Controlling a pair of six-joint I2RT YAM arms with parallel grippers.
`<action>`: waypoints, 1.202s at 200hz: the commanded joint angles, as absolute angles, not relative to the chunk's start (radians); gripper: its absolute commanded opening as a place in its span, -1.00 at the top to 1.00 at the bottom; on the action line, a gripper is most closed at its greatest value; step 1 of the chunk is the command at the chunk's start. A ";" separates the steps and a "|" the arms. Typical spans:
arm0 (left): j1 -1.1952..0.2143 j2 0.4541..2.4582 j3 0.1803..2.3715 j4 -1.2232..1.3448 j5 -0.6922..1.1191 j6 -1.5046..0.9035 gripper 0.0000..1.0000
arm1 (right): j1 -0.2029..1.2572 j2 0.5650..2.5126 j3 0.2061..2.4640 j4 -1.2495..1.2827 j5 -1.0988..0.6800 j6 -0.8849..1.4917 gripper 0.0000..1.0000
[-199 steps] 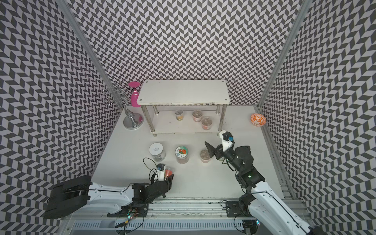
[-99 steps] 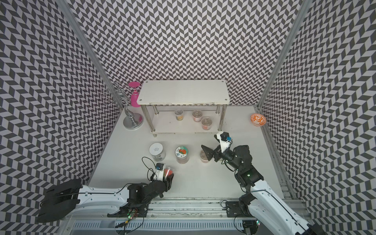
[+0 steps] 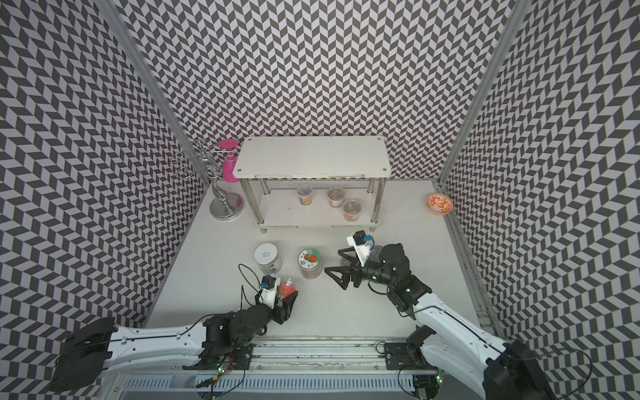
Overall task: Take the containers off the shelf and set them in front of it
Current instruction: Adjust the container at the center of the board.
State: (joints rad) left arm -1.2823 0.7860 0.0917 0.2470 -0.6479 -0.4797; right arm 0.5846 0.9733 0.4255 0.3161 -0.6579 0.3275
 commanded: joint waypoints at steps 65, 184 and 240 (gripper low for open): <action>-1.275 0.706 0.147 0.397 -0.604 -0.209 -0.31 | 0.653 1.188 0.578 0.451 -0.778 0.616 -1.00; -1.094 0.820 0.325 0.614 -0.322 0.050 -0.33 | 0.629 1.297 0.810 0.236 -0.940 0.583 -1.00; -1.079 0.847 0.334 0.637 -0.283 0.059 -0.33 | 0.629 1.321 0.808 0.239 -0.918 0.592 -1.00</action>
State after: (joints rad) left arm -1.0916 0.8543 0.3119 0.5777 -0.3222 0.0402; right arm 0.6319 1.3033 0.7940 0.2176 -0.9108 0.5919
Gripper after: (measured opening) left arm 0.666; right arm 0.999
